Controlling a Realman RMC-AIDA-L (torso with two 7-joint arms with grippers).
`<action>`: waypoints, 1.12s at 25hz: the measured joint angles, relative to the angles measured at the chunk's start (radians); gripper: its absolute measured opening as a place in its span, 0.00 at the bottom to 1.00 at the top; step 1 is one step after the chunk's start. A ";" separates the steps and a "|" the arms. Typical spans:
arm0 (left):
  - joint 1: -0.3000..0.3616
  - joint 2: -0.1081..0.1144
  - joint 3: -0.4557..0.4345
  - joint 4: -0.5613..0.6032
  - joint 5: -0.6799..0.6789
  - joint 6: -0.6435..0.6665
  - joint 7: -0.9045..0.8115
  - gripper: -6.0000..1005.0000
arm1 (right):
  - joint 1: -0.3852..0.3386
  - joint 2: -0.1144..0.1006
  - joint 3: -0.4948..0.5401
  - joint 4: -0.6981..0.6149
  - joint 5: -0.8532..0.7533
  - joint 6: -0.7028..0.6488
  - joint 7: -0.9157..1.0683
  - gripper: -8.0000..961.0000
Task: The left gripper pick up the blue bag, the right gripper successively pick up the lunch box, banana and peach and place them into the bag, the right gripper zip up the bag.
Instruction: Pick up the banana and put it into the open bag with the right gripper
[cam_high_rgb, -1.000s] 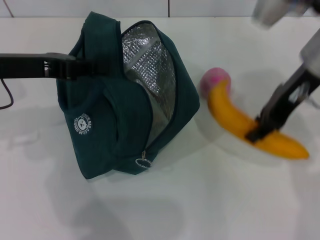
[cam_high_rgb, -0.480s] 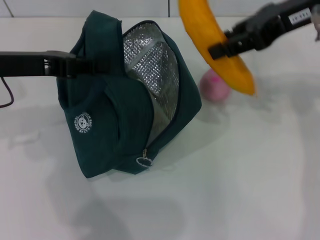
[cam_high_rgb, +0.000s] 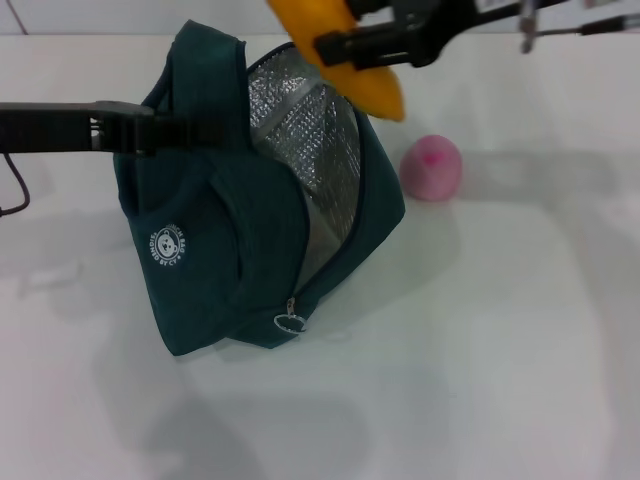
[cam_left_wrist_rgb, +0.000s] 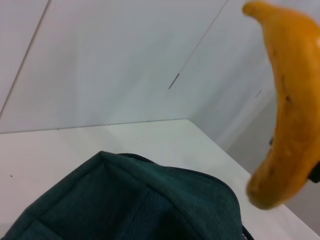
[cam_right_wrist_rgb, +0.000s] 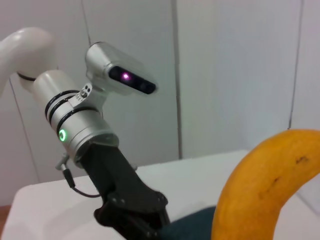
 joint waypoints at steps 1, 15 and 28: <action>0.000 0.000 0.000 0.000 0.000 0.000 0.000 0.04 | -0.004 0.001 -0.028 0.008 0.010 0.030 -0.027 0.42; 0.000 -0.002 0.000 0.000 0.000 -0.001 0.001 0.04 | -0.044 0.005 -0.207 0.214 0.332 0.237 -0.462 0.42; 0.004 -0.005 0.000 0.000 0.000 -0.002 0.000 0.04 | -0.053 0.005 -0.212 0.346 0.378 0.273 -0.611 0.42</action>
